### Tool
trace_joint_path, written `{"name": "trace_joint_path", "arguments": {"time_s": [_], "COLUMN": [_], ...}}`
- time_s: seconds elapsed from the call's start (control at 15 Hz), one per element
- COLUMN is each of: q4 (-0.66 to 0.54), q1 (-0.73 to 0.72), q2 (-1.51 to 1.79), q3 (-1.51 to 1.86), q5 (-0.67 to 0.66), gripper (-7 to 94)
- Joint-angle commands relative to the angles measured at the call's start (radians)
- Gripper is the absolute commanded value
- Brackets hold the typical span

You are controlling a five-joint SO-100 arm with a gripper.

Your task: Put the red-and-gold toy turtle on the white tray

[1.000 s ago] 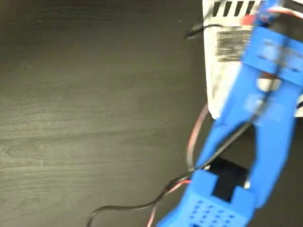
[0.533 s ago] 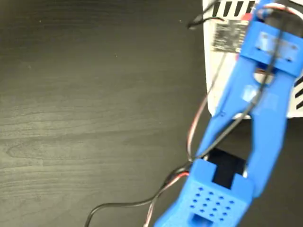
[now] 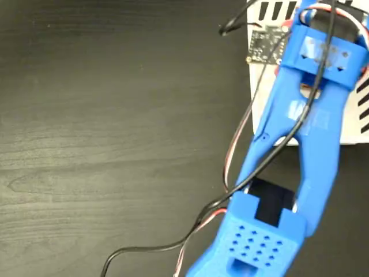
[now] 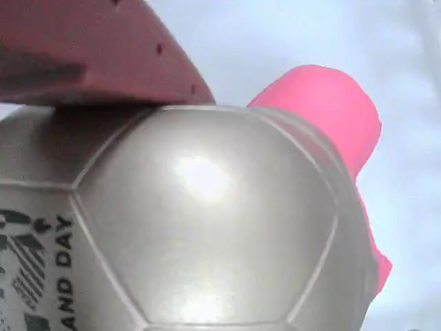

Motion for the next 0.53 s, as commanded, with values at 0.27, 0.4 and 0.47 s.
{"name": "trace_joint_path", "arguments": {"time_s": [0.27,0.4,0.47], "q4": [0.014,0.021,0.032], "q1": [-0.009,-0.012,-0.012], "q2": [0.115,0.132,0.141], "q3": [0.026,0.029,0.032], "q5": [-0.012,-0.012,-0.017], "gripper": [56,58,59]}}
